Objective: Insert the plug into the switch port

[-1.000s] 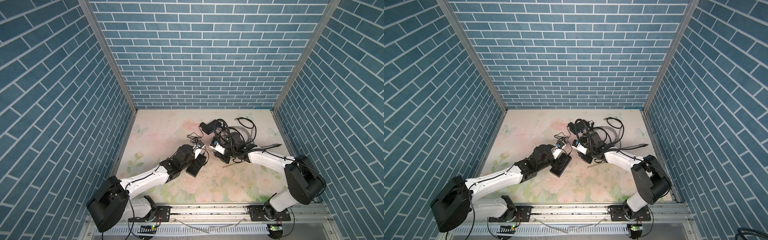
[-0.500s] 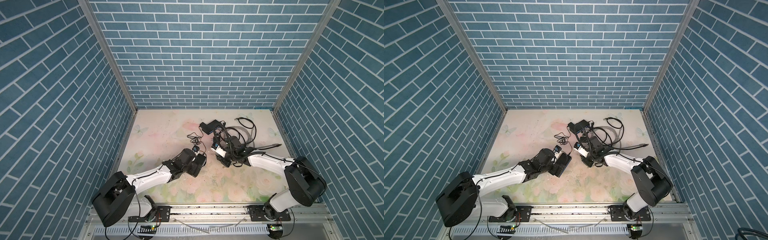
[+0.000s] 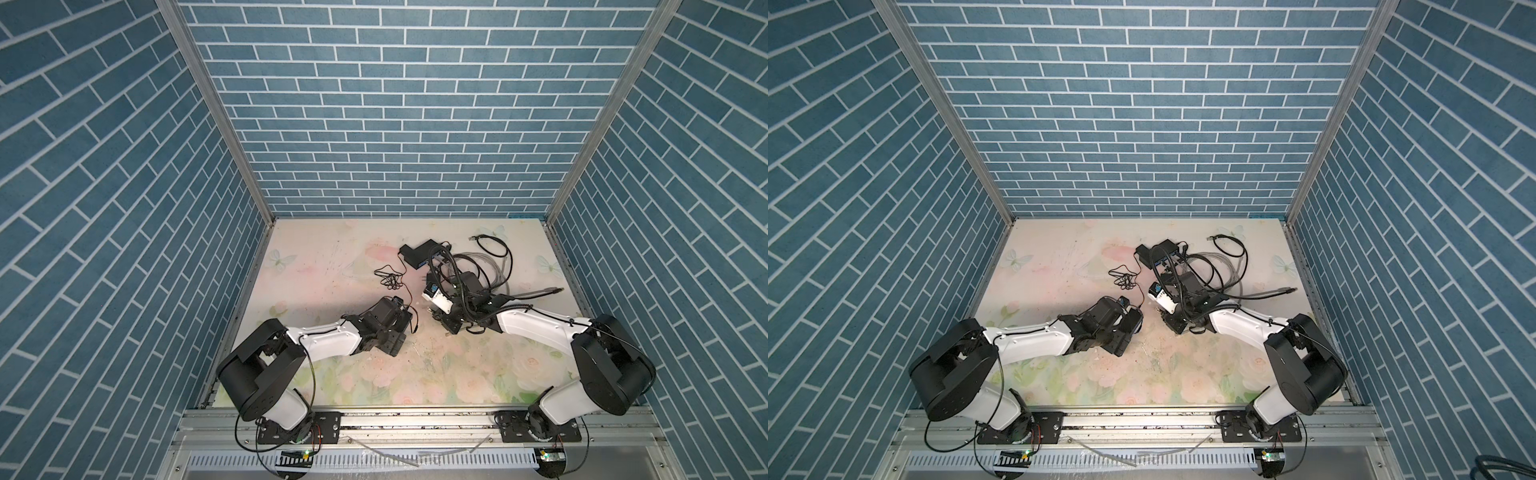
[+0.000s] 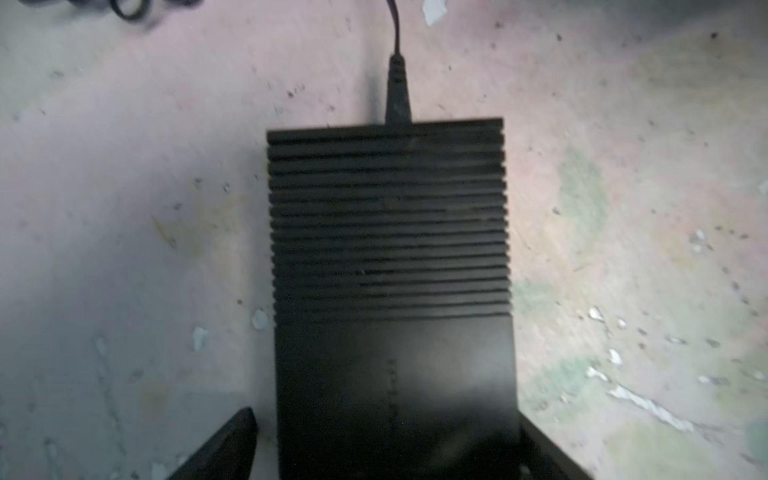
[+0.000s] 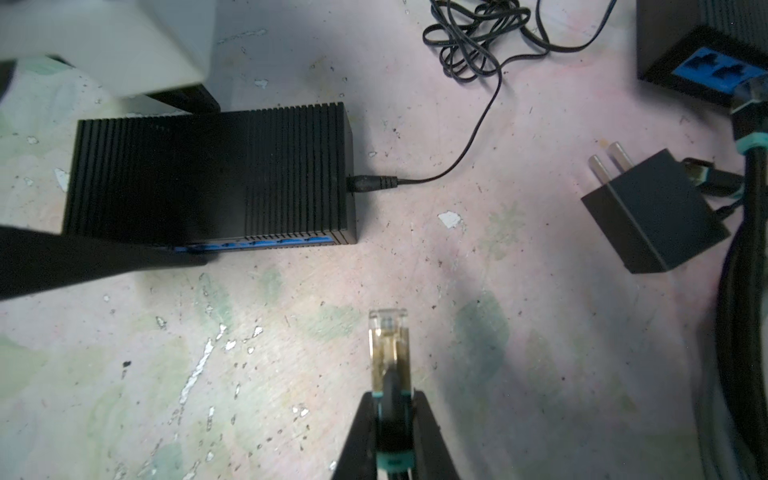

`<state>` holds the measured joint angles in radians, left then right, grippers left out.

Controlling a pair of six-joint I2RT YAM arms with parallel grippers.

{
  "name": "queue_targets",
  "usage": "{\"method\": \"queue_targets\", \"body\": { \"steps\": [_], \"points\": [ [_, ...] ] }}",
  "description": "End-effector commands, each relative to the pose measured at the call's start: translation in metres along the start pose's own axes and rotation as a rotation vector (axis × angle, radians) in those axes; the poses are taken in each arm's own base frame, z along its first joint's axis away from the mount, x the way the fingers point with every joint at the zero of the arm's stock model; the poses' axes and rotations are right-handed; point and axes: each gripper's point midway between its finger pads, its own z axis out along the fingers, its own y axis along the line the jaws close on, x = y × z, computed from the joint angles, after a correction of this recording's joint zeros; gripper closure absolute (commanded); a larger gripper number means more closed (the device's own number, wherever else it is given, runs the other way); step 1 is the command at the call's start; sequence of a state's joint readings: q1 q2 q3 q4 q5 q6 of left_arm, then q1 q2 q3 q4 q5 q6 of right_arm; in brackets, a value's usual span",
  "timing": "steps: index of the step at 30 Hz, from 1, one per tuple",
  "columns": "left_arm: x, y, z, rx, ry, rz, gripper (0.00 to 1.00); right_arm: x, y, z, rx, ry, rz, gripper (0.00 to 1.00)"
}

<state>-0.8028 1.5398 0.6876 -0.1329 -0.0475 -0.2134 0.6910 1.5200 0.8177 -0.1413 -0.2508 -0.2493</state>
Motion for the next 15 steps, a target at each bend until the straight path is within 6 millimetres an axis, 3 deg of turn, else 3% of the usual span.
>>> {"method": "queue_targets", "body": {
  "steps": [1, 8, 15],
  "points": [
    [0.007, -0.001, 0.007, -0.002, 0.033, -0.007, 0.17, 0.008, 0.012, -0.003, -0.042, 0.009, 0.074, 1.00],
    [0.007, 0.001, 0.009, -0.013, 0.031, -0.007, 0.48, 0.014, 0.025, 0.002, -0.111, 0.050, 0.093, 1.00],
    [-0.019, -0.003, -0.002, -0.007, -0.024, -0.011, 0.48, 0.015, 0.040, 0.012, -0.202, 0.096, 0.109, 1.00]
  ]
}}
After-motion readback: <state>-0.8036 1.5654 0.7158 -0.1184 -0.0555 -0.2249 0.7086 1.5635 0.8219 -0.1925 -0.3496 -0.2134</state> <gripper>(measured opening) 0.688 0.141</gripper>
